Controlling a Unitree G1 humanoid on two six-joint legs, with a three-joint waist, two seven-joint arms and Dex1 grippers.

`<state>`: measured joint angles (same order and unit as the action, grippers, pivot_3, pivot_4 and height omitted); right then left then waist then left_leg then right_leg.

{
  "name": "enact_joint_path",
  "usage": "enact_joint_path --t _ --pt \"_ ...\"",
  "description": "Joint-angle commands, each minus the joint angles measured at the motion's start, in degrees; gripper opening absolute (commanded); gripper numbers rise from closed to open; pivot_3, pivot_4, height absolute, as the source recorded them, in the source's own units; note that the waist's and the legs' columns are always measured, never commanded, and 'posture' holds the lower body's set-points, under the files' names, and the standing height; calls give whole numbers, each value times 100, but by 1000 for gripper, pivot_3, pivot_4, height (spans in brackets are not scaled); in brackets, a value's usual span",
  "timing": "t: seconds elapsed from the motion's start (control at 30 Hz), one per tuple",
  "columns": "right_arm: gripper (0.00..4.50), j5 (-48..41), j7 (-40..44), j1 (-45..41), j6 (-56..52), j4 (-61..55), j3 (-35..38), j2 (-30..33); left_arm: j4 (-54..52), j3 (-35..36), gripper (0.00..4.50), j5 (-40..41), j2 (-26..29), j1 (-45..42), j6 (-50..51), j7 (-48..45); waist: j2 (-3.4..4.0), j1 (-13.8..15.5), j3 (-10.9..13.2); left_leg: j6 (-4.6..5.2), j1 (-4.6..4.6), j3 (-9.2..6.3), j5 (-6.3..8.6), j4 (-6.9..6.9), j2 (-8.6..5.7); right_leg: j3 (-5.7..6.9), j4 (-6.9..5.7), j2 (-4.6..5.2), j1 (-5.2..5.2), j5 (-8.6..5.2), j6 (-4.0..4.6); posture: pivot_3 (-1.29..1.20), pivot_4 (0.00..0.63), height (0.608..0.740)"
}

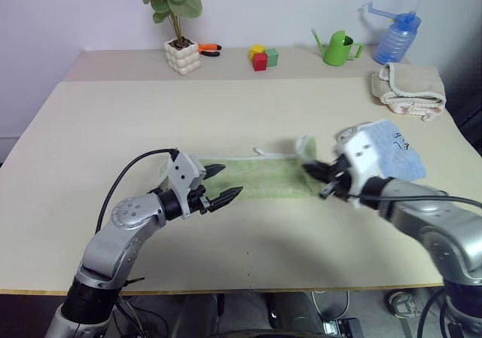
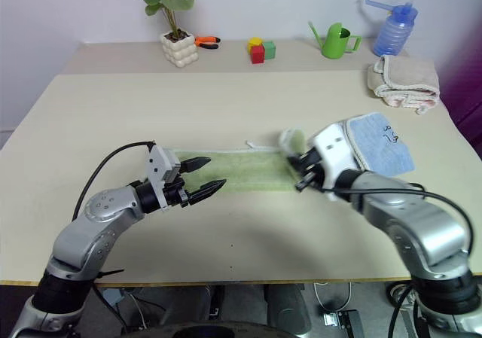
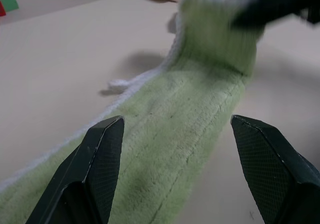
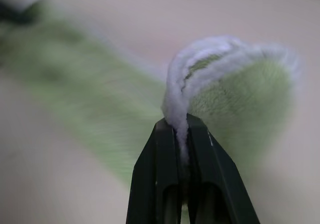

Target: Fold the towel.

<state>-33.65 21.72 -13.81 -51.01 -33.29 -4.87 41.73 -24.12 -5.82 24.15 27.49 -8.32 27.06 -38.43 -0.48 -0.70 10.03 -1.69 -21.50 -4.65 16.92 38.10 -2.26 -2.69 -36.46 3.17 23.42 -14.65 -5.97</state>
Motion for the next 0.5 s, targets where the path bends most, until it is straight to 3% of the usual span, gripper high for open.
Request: enact_joint_path --t 0.03,0.13,0.27,0.37,0.5 --pt "48 554 -52 -399 276 380 -645 -494 -104 39 3460 -64 -34 -45 -87 67 0 -1 0 0 -1 1 0 0 -1 0 6 3 -1 1 0 0 150 727" --pt "48 1040 -79 -588 464 776 -1090 -827 -174 41 3460 -97 -57 23 -67 133 0 -6 1 0 -1 2 0 -2 -3 0 9 5 0 2 0 0 150 727" --pt "48 1131 88 -493 438 916 -1087 -987 -263 82 3460 -112 -41 135 -39 197 0 16 1 3 -5 -2 2 -7 -7 4 11 12 2 2 0 0 150 727" --pt "895 1084 493 -270 457 706 -1130 -797 -291 105 3460 -121 -23 203 -35 226 0 12 1 7 -7 -2 4 -7 -8 6 18 23 0 2 -1 0 150 727" --pt "2802 1190 579 -128 737 506 -815 -761 -276 100 3460 -144 -6 253 -53 251 0 -5 1 8 -6 -2 5 -8 -8 8 18 25 0 2 -1 0 150 727"
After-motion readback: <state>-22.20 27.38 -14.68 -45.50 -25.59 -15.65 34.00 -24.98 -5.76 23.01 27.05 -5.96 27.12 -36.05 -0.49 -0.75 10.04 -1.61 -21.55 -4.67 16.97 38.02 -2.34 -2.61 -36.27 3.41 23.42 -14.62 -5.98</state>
